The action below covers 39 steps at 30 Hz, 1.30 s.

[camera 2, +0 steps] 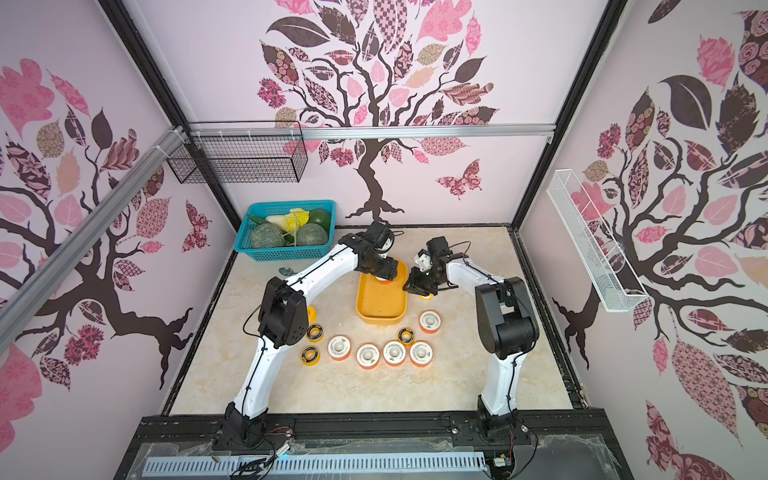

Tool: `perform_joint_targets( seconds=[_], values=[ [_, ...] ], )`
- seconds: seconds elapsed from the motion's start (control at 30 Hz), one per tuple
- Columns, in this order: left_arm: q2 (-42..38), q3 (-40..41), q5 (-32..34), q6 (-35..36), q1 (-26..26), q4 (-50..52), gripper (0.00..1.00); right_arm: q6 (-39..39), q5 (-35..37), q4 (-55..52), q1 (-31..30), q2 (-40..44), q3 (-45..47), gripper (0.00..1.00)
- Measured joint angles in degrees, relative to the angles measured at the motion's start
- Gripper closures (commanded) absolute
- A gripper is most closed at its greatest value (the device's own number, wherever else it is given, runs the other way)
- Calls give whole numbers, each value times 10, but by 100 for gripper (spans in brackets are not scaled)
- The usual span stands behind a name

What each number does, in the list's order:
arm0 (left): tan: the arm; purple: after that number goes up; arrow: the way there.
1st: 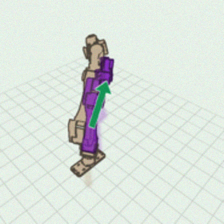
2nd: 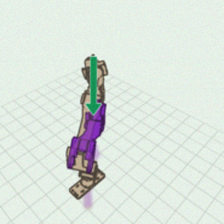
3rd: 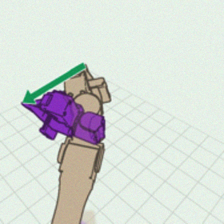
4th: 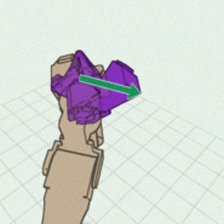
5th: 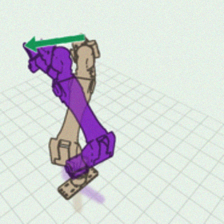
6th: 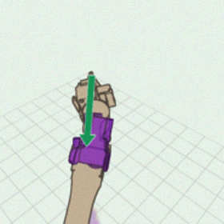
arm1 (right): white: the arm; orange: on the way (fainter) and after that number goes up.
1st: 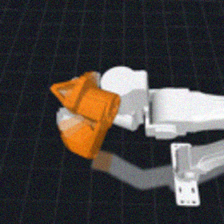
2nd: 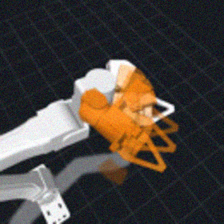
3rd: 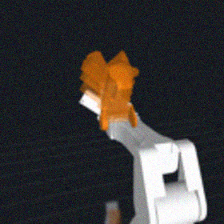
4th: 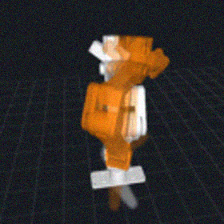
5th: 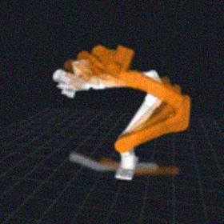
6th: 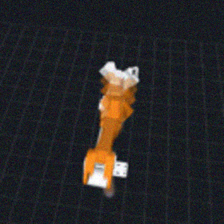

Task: Put the sealing tape into the storage box
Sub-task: Move the storage box to the center of the board, then place the sealing tape in the storage box.

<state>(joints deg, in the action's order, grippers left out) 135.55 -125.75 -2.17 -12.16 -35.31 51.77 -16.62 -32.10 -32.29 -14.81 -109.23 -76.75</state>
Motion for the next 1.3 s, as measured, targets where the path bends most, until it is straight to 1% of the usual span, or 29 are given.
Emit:
perform_joint_targets(
  seconds=[0.23,0.43,0.63,0.93,1.3],
  values=[
    [18,-13,6,-12,0,-2,29,-7,13,-6,1,35,9,66],
    [33,-14,3,-14,0,-16,29,-10,16,2,20,75,32,66],
    [49,-21,-1,-15,0,-21,28,-11,14,4,43,77,59,66],
    [71,-44,-6,-24,0,-27,27,-9,6,5,43,77,60,66],
    [82,-53,-14,-30,0,-28,20,-9,4,5,42,77,60,65]
  ],
)
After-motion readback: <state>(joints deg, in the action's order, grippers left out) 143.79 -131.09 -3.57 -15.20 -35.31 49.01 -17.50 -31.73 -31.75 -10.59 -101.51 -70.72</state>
